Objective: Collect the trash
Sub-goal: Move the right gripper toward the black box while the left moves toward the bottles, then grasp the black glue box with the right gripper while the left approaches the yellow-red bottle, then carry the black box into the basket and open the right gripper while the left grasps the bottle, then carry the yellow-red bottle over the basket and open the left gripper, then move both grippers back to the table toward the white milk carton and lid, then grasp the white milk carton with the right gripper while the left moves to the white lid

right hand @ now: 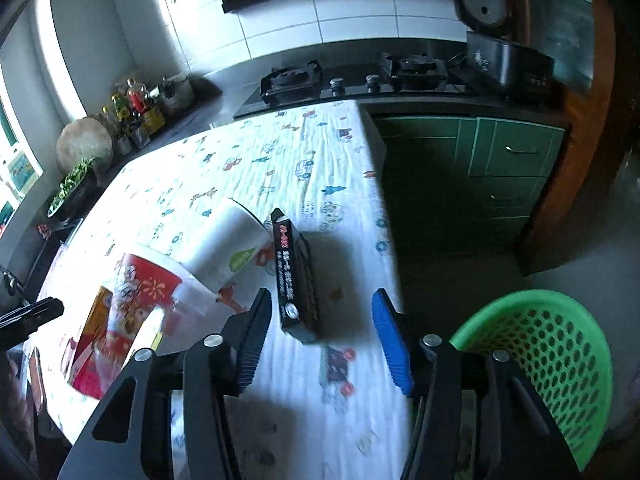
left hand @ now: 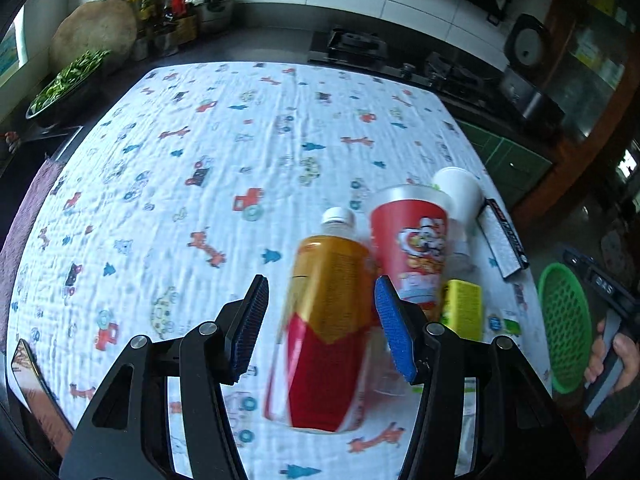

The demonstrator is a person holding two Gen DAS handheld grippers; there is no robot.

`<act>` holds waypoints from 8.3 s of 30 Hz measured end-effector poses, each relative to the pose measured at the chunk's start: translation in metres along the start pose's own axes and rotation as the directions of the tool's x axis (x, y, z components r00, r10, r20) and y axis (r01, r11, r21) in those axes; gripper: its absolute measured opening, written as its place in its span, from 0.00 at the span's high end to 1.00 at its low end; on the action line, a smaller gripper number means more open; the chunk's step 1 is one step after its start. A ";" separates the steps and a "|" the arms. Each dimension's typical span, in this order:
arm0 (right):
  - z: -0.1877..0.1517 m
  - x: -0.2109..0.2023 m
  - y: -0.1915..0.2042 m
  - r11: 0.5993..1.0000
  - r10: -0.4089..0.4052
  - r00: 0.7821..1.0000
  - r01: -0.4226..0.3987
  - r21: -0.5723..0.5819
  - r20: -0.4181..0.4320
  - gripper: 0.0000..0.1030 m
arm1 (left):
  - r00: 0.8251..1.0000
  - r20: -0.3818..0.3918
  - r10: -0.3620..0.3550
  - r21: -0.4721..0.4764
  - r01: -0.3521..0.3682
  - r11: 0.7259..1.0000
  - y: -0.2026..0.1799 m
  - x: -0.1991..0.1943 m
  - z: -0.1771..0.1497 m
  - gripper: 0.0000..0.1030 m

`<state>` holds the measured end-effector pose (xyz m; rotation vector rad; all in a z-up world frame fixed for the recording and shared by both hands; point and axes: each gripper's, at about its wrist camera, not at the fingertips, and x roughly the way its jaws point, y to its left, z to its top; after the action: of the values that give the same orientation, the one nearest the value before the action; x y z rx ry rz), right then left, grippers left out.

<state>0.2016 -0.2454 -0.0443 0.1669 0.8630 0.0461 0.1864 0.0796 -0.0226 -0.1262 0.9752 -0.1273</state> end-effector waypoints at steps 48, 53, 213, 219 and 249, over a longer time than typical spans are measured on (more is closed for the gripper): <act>0.008 0.077 0.005 0.994 0.079 0.993 -0.072 0.082 -0.087 0.56 | 0.992 -0.090 -0.084 0.018 0.086 0.996 0.015 0.039 0.003 0.42; 0.007 0.082 0.004 0.991 0.099 0.990 -0.090 0.098 -0.098 0.56 | 0.990 -0.100 -0.095 0.016 0.097 0.995 0.014 0.044 0.003 0.42; -0.115 -0.135 -0.087 0.987 -0.079 0.996 0.071 0.147 0.051 0.32 | 0.969 -0.011 -0.248 0.293 0.240 0.925 -0.177 -0.007 -0.042 0.29; -0.107 -0.112 -0.046 0.996 0.012 1.000 -0.013 0.087 0.014 0.32 | 0.981 0.012 -0.194 0.186 0.189 0.964 -0.117 -0.010 -0.040 0.29; -0.101 -0.012 0.112 0.982 0.144 0.962 -0.168 -0.086 -0.230 0.20 | 0.991 0.037 -0.125 -0.042 0.127 0.991 0.007 -0.019 -0.063 0.30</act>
<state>0.1204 -0.1236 -0.0808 0.1325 1.0678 0.2618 0.1245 0.0870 -0.0433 -0.2301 0.9362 -0.2192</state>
